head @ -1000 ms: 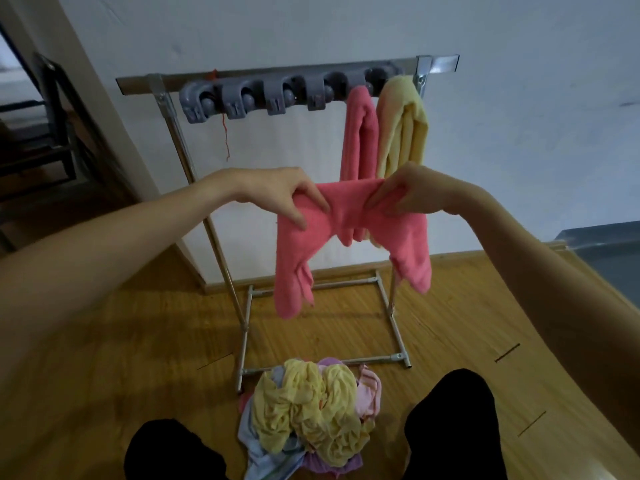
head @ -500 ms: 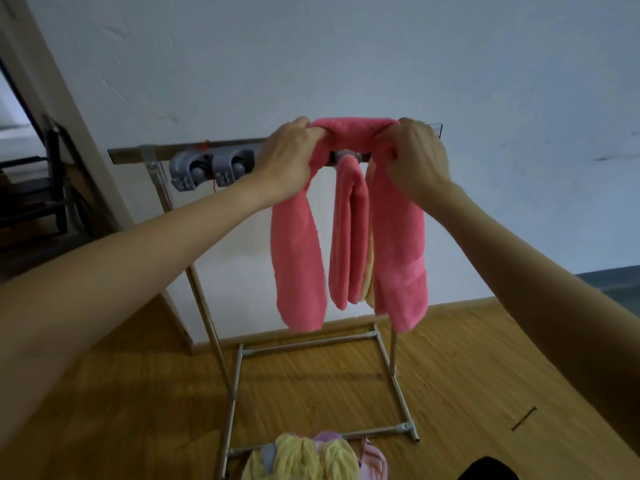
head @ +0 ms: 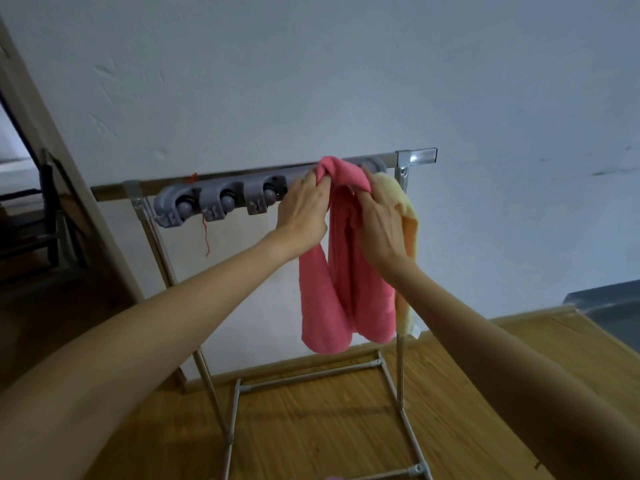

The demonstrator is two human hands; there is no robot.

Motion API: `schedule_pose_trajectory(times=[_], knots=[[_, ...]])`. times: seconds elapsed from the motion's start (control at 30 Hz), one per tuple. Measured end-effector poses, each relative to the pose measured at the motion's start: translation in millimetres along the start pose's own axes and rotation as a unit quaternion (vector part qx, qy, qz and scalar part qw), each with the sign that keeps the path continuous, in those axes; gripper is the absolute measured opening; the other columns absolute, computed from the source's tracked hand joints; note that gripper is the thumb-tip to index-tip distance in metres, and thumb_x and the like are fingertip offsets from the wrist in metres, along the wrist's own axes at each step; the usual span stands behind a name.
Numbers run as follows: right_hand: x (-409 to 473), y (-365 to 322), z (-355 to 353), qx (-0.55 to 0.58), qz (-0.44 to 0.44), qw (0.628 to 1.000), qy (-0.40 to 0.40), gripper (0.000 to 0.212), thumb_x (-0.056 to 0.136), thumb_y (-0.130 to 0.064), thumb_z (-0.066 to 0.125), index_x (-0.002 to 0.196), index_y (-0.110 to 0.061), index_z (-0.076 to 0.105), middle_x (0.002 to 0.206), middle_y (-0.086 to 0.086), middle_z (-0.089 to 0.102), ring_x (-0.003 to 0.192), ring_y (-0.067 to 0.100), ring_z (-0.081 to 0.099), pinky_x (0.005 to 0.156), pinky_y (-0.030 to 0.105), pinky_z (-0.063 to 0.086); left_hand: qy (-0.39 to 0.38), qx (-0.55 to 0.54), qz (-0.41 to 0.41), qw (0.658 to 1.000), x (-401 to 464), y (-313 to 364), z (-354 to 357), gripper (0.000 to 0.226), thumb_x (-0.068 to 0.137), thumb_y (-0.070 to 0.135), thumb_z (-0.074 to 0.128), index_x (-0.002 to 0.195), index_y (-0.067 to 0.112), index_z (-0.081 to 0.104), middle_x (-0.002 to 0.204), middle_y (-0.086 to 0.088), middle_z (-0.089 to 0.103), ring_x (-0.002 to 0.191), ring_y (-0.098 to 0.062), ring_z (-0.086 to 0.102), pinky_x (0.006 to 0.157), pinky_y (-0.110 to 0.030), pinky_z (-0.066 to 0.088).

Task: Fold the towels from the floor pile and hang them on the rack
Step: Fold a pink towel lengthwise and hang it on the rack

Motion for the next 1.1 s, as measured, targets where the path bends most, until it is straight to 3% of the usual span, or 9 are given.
schedule_pose_trajectory(times=[0.1, 0.23, 0.33, 0.47, 0.6, 0.73, 0.87, 1.0, 1.1], knots=[[-8, 5, 11, 0.032, 0.028, 0.998, -0.037, 0.068, 0.083, 0.005, 0.050, 0.145, -0.021, 0.036, 0.156, -0.004, 0.024, 0.139, 0.011, 0.025, 0.099, 0.026, 0.022, -0.015, -0.017, -0.009, 1.000, 2, 0, 11, 0.067, 0.073, -0.008, 0.058, 0.135, 0.010, 0.039, 0.134, -0.012, 0.044, 0.116, -0.034, 0.046, 0.085, -0.044, 0.049], [-16, 12, 17, 0.082, 0.032, 0.995, -0.043, 0.057, 0.091, -0.004, 0.048, 0.146, -0.015, 0.036, 0.157, 0.003, 0.024, 0.141, 0.013, 0.021, 0.107, 0.010, -0.003, -0.010, -0.011, -0.001, 1.000, 8, 4, 17, 0.065, 0.074, -0.008, 0.057, 0.134, 0.010, 0.041, 0.136, -0.010, 0.042, 0.115, -0.033, 0.045, 0.085, -0.043, 0.050], [-14, 24, 24, 0.089, 0.040, 0.993, -0.071, 0.055, 0.091, -0.023, 0.033, 0.146, -0.018, 0.034, 0.156, 0.003, 0.026, 0.143, 0.016, 0.023, 0.112, 0.034, 0.022, 0.020, 0.008, 0.022, 1.000, 12, 7, 17, 0.065, 0.072, -0.008, 0.057, 0.134, 0.009, 0.043, 0.135, -0.010, 0.044, 0.116, -0.033, 0.045, 0.084, -0.045, 0.050], [-19, 43, 38, 0.096, 0.010, 0.990, -0.098, 0.063, 0.080, 0.001, 0.037, 0.141, -0.013, 0.040, 0.147, 0.011, 0.041, 0.139, 0.026, 0.034, 0.109, 0.051, 0.033, 0.051, 0.036, 0.049, 0.997, -1, 9, 29, 0.070, 0.075, -0.009, 0.057, 0.140, 0.009, 0.038, 0.141, -0.010, 0.041, 0.108, -0.035, 0.048, 0.075, -0.044, 0.052], [-35, 48, 42, 0.105, 0.005, 0.986, -0.126, 0.056, 0.075, 0.009, 0.036, 0.129, 0.002, 0.050, 0.129, 0.023, 0.055, 0.124, 0.037, 0.049, 0.116, 0.023, 0.020, 0.096, 0.015, 0.059, 0.994, -21, 3, 52, 0.075, 0.071, -0.009, 0.061, 0.141, 0.010, 0.040, 0.146, -0.009, 0.040, 0.099, -0.031, 0.053, 0.068, -0.037, 0.055], [-39, 45, 39, 0.113, 0.003, 0.987, -0.116, 0.057, 0.076, 0.009, 0.036, 0.130, 0.002, 0.049, 0.125, 0.022, 0.059, 0.119, 0.035, 0.052, 0.116, 0.043, 0.020, 0.125, -0.095, 0.069, 0.985, -43, 3, 64, 0.067, 0.083, 0.000, 0.050, 0.146, 0.012, 0.031, 0.141, -0.016, 0.042, 0.109, -0.030, 0.054, 0.072, -0.031, 0.055], [-43, 50, 40, 0.116, 0.013, 0.987, -0.107, 0.063, 0.080, 0.014, 0.037, 0.140, -0.003, 0.040, 0.132, 0.022, 0.052, 0.118, 0.035, 0.053, 0.106, 0.026, 0.029, 0.132, -0.260, -0.016, 0.956, -75, -10, 91, 0.074, 0.088, 0.014, 0.060, 0.146, 0.012, 0.015, 0.133, -0.008, 0.046, 0.094, -0.011, 0.057, 0.068, -0.014, 0.049], [-47, 48, 35, 0.141, 0.016, 0.986, -0.086, 0.065, 0.084, 0.007, 0.036, 0.144, -0.018, 0.031, 0.142, 0.015, 0.042, 0.117, 0.034, 0.053, 0.097, 0.042, 0.045, 0.036, -0.277, -0.120, 0.953, -99, -33, 146, 0.062, 0.081, 0.029, 0.070, 0.132, 0.008, 0.041, 0.115, -0.007, 0.056, 0.088, -0.016, 0.059, 0.069, -0.027, 0.051], [-54, 43, 32, 0.174, 0.038, 0.981, -0.078, 0.069, 0.084, 0.008, 0.037, 0.138, -0.032, 0.022, 0.140, 0.014, 0.043, 0.118, 0.032, 0.052, 0.093, 0.041, 0.046, -0.053, -0.281, -0.176, 0.942, -110, -53, 180, 0.024, 0.082, 0.024, 0.067, 0.098, 0.008, 0.061, 0.090, -0.006, 0.065, 0.079, -0.025, 0.063, 0.062, -0.032, 0.048]])
Point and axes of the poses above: each hand's wrist, its own x-axis towards the middle knuckle, its own z-axis out of the palm, y = z × x, the point moved 7 cm from there along x, towards the middle knuckle
